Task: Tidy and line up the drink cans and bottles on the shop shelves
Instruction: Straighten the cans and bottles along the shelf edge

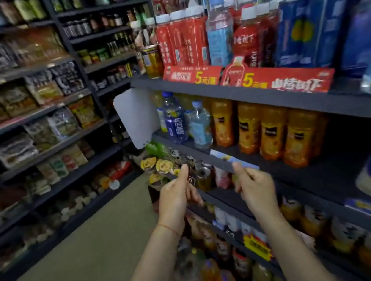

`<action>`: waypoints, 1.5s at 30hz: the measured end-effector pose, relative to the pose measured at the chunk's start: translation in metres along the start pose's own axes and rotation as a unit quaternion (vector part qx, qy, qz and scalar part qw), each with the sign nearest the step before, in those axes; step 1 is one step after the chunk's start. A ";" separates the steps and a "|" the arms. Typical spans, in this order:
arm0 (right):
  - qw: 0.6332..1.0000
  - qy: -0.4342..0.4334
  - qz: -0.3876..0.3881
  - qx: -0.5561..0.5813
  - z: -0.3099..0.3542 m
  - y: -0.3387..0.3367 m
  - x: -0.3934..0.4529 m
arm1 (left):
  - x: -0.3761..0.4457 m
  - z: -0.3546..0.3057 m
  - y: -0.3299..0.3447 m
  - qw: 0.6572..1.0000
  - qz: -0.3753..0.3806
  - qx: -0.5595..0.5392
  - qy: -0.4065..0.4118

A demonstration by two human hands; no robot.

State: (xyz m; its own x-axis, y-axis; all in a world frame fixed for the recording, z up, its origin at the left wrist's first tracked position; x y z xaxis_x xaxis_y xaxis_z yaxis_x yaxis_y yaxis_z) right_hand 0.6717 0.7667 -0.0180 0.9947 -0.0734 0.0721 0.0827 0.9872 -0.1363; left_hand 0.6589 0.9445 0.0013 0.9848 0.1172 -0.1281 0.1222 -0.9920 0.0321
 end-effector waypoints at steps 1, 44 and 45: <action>0.999 -0.021 -0.004 -0.024 0.004 0.009 0.022 | 0.019 -0.005 -0.006 1.000 -0.005 0.024 -0.005; 0.925 0.136 -0.317 0.159 -0.038 0.026 -0.093 | 0.011 0.056 0.089 0.829 0.472 -0.167 -0.248; 0.915 0.141 -0.323 0.194 -0.039 0.008 -0.121 | -0.018 0.059 0.105 0.824 0.477 -0.164 -0.258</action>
State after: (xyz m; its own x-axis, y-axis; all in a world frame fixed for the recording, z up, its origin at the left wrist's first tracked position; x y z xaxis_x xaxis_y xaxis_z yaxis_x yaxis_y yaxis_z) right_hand 0.5540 0.7777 -0.0660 0.7264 -0.6393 -0.2523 0.6860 0.6964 0.2107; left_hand 0.6467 0.8350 -0.0510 0.4786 -0.8286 -0.2904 -0.5683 -0.5445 0.6169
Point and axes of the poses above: each hand's wrist, its own x-axis towards the middle knuckle, its own y-axis out of the palm, z = x × y, the point moved 3 cm from there along x, towards the middle knuckle, and after that the axes turned 9 degrees about z, right-handed, at the moved point
